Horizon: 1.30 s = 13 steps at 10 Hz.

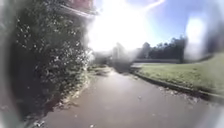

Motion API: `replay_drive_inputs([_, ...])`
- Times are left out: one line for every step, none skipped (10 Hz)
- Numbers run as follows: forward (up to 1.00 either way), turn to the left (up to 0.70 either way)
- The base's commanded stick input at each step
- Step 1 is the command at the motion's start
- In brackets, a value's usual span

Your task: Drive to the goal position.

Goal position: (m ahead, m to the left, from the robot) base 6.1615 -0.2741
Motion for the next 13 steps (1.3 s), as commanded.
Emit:
replay_drive_inputs([0.45, 0.0])
replay_drive_inputs([0.45, 0.0])
replay_drive_inputs([0.45, 0.0])
replay_drive_inputs([0.45, 0.0])
replay_drive_inputs([0.45, 0.0])
replay_drive_inputs([0.45, 0.0])
replay_drive_inputs([0.49, 0.0])
replay_drive_inputs([0.63, 0.0])
replay_drive_inputs([0.7, 0.0])
replay_drive_inputs([0.7, 0.0])
replay_drive_inputs([0.7, 0.0])
replay_drive_inputs([0.7, 0.0])
replay_drive_inputs([0.7, 0.0])
